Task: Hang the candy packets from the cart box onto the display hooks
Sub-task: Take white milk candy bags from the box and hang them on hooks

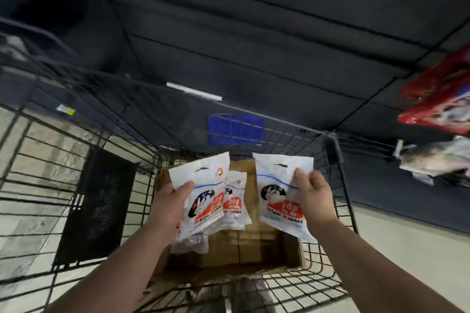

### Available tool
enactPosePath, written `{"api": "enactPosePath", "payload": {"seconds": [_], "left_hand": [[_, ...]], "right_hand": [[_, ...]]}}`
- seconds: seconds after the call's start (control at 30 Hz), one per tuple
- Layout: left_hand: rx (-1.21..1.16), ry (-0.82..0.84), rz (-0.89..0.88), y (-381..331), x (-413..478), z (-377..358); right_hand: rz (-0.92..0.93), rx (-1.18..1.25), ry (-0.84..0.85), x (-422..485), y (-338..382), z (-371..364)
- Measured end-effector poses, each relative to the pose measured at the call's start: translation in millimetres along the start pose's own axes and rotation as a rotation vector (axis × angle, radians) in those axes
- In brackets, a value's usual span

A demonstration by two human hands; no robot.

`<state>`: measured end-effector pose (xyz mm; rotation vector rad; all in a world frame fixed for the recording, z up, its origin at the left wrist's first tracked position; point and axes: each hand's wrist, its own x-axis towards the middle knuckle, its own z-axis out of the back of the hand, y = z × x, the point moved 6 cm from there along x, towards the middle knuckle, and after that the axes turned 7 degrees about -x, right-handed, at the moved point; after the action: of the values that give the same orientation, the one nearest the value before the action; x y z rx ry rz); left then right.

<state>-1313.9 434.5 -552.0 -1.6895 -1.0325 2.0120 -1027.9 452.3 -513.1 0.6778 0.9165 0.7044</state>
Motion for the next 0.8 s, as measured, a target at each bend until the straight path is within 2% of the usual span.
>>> {"api": "enactPosePath", "payload": {"seconds": [0.4,0.8], "left_hand": [[0.062,0.295,-0.163,-87,-79,-75],[0.116,0.584,-0.264,-103,-182,-185]], "right_hand": [[0.079,0.175,-0.261,-63,41,110],[0.121,0.290,-0.551,-119,16,259]]}}
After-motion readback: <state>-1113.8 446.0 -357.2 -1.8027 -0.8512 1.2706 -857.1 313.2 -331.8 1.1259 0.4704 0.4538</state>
